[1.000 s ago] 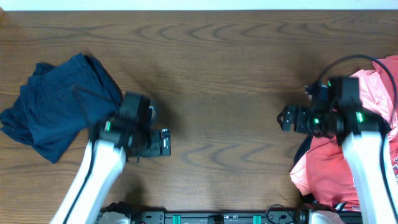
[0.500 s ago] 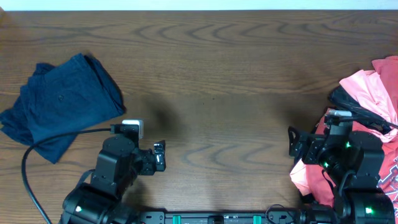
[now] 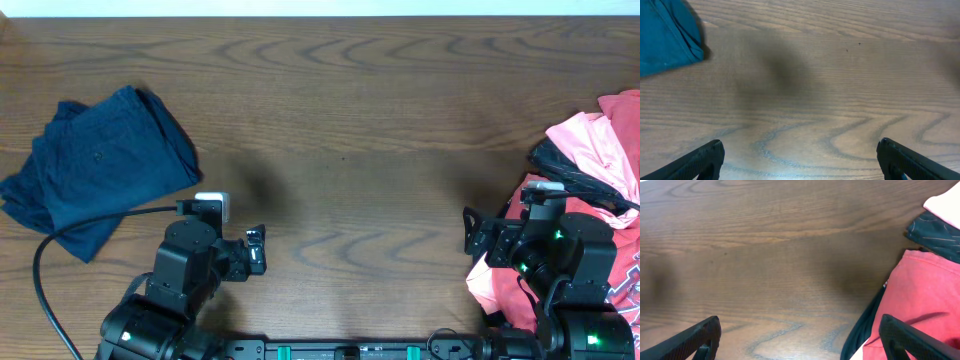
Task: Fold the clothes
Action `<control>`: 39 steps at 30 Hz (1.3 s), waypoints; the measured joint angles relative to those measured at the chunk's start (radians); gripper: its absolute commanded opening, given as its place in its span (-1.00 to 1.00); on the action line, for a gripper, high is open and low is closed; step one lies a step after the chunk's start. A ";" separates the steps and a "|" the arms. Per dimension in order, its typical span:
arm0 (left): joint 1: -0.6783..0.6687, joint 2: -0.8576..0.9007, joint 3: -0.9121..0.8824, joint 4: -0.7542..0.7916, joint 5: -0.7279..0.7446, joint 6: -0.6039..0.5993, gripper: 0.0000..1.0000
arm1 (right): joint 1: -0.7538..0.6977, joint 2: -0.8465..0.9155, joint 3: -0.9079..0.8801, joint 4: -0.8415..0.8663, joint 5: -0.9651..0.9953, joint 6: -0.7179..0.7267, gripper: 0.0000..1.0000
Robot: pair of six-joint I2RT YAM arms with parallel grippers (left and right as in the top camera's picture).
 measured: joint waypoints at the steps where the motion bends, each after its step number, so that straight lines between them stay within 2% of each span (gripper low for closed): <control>1: 0.000 0.000 0.000 0.000 0.000 0.000 0.96 | 0.000 0.000 0.000 -0.003 0.003 0.000 0.98; 8: 0.000 0.000 0.000 0.000 -0.003 0.000 0.96 | 0.000 -0.006 -0.001 -0.056 0.025 0.000 0.98; 12: 0.000 0.000 0.000 0.000 -0.007 0.000 0.96 | 0.013 -0.061 -0.013 -0.029 0.057 -0.016 0.99; 17: 0.000 0.000 -0.001 0.000 -0.008 0.000 0.95 | 0.080 -0.200 -0.103 0.103 0.071 -0.088 0.98; 26: 0.000 0.000 -0.002 0.000 -0.008 0.000 0.96 | 0.129 -0.535 -0.396 0.341 0.073 -0.132 0.98; 31: 0.000 0.000 -0.002 0.000 -0.007 0.000 0.96 | 0.129 -0.565 -0.508 0.515 0.073 -0.143 0.98; 37: 0.000 0.000 -0.002 0.000 -0.007 0.000 0.96 | 0.129 -0.568 -0.640 0.800 0.073 -0.188 0.98; 39: 0.000 0.000 -0.002 0.000 -0.007 0.000 0.96 | 0.129 -0.569 -0.674 0.818 0.073 -0.207 0.98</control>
